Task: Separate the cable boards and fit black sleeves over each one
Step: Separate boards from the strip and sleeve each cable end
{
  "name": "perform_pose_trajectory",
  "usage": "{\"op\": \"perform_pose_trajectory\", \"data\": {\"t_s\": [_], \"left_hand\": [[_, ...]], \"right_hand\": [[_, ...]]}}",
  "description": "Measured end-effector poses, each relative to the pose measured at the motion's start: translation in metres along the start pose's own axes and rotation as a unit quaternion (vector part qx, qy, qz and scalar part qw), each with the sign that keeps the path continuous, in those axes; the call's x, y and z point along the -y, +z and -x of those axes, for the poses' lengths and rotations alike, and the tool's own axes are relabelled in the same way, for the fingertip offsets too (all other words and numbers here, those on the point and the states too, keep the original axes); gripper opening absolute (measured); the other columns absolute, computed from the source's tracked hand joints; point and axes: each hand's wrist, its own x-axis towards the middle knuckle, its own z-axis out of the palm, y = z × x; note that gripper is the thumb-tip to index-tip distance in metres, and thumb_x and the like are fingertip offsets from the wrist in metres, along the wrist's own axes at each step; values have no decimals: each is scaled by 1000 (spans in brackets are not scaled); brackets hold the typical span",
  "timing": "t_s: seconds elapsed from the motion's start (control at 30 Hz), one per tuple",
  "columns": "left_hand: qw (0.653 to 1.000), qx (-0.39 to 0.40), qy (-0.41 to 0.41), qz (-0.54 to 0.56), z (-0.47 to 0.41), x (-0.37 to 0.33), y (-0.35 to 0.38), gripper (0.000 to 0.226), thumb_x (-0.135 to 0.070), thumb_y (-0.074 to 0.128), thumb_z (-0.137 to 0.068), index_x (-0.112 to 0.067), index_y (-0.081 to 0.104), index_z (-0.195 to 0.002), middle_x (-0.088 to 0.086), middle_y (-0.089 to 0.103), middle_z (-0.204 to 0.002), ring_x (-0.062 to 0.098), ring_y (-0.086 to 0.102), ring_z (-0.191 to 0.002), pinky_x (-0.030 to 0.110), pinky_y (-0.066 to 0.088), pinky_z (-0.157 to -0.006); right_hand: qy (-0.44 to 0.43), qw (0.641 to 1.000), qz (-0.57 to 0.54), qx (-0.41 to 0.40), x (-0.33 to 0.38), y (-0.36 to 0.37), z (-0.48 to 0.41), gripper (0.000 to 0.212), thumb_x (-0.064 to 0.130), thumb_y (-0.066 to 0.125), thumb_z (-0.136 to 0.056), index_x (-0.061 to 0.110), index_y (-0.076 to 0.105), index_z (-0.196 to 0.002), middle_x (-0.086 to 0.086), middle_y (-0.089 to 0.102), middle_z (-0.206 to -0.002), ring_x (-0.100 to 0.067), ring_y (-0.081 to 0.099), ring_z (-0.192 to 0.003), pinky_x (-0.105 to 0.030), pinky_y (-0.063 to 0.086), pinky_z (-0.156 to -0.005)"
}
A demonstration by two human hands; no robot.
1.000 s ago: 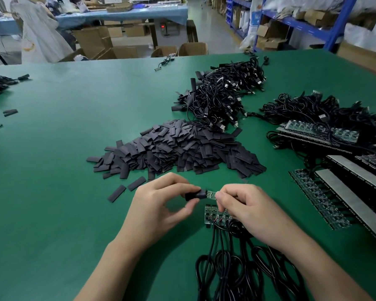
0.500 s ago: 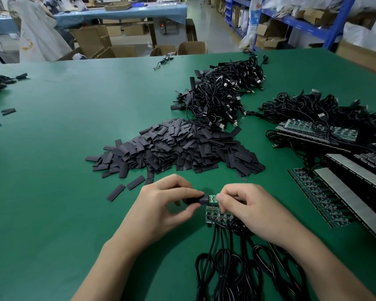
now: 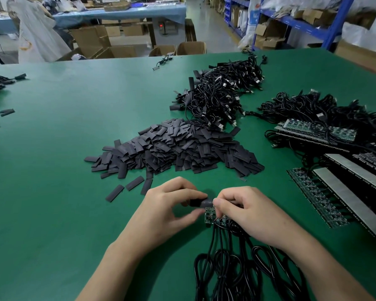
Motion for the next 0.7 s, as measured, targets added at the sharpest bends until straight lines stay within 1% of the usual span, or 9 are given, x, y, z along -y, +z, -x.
{"op": "perform_pose_trajectory", "data": {"t_s": [0.07,0.1,0.17,0.23,0.33,0.37,0.43,0.5,0.7], "left_hand": [[1000,-10,7,-1,-1,0,2,20,-27,80,-88,-22,79,-107,-13,64,-100,5,65,-85,16,52,-79],[1000,-20,8,-1,-1,0,2,20,-29,79,-88,-22,79,-107,-13,65,-99,5,65,-84,18,53,-78],[999,-41,4,0,-2,2,1,19,-32,76,-89,-22,79,-106,-12,65,-99,7,65,-82,22,55,-75],[998,-56,5,0,-2,3,1,19,-32,75,-90,-21,79,-105,-13,64,-98,7,65,-81,22,55,-74],[998,-64,11,-2,-1,3,1,18,-32,75,-91,-21,79,-105,-14,64,-98,6,65,-82,19,53,-76],[998,-64,15,-2,-1,3,1,18,-31,76,-91,-21,79,-105,-14,64,-99,5,65,-82,18,53,-76],[998,-61,21,0,-1,3,2,18,-30,77,-90,-21,79,-105,-13,65,-99,4,65,-84,19,54,-77],[998,-55,24,2,-1,2,3,18,-30,77,-90,-21,79,-105,-12,66,-99,4,66,-86,23,56,-77],[998,-49,34,0,-1,0,7,17,-28,78,-90,-19,80,-104,-10,66,-99,3,66,-85,20,55,-78]], "right_hand": [[-1,1000,-3,0,1,0,1,29,44,56,-101,34,70,-77,7,45,-54,-7,36,-51,-24,30,-52],[-2,1000,-6,1,2,-1,1,27,45,57,-100,34,71,-80,5,51,-57,-7,41,-53,-24,32,-54],[-1,1000,-23,-4,4,-5,2,21,45,59,-99,34,70,-85,5,63,-67,-10,52,-59,-31,42,-59],[1,999,-27,-18,4,-11,3,17,42,62,-98,34,68,-84,7,69,-73,-16,62,-66,-36,50,-65],[1,1000,-10,-26,3,-14,3,17,40,64,-96,33,69,-82,6,70,-73,-21,63,-67,-40,50,-65],[2,1000,-12,-25,3,-13,3,17,40,64,-96,32,69,-82,3,69,-73,-20,60,-63,-39,48,-63],[2,1000,-13,-20,2,-10,3,18,40,64,-97,30,69,-83,-1,65,-75,-10,51,-59,-30,42,-59],[-1,1000,-6,-16,2,-8,3,17,40,64,-98,31,69,-84,0,65,-76,-4,47,-58,-22,39,-57],[-2,1000,5,-14,1,-4,2,16,39,65,-97,34,71,-83,14,62,-67,1,48,-56,-17,40,-56]]}}
